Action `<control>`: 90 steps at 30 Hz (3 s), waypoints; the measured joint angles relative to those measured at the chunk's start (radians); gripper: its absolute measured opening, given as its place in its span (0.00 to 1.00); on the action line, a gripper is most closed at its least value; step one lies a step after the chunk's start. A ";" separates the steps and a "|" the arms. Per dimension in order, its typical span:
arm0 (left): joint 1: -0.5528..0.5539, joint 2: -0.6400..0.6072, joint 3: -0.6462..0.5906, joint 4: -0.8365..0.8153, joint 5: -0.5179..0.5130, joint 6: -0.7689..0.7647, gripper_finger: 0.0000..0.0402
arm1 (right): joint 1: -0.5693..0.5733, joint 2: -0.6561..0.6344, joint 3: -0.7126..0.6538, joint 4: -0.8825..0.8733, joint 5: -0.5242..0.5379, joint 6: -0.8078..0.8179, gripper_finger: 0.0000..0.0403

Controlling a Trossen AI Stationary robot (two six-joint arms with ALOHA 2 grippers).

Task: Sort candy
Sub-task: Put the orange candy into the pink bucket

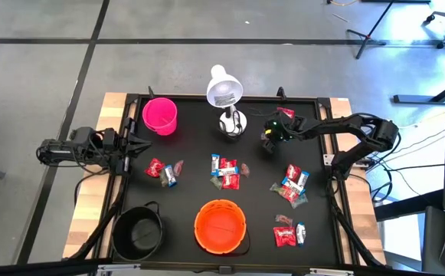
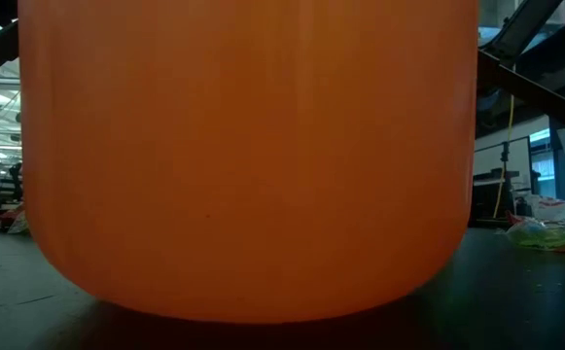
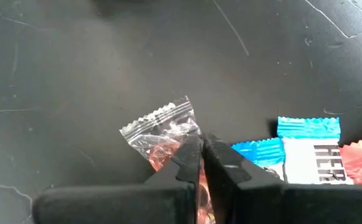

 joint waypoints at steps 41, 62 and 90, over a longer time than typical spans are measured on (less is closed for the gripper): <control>0.000 0.000 0.000 0.000 0.000 0.001 0.02 | 0.017 -0.488 0.001 0.210 -0.399 0.054 0.00; 0.000 0.000 -0.001 0.024 -0.001 0.005 0.02 | 0.236 -0.525 0.001 0.391 -0.330 -0.104 0.00; 0.000 0.019 0.000 0.354 0.034 0.054 0.02 | 0.236 -0.521 0.001 0.409 -0.342 -0.073 0.00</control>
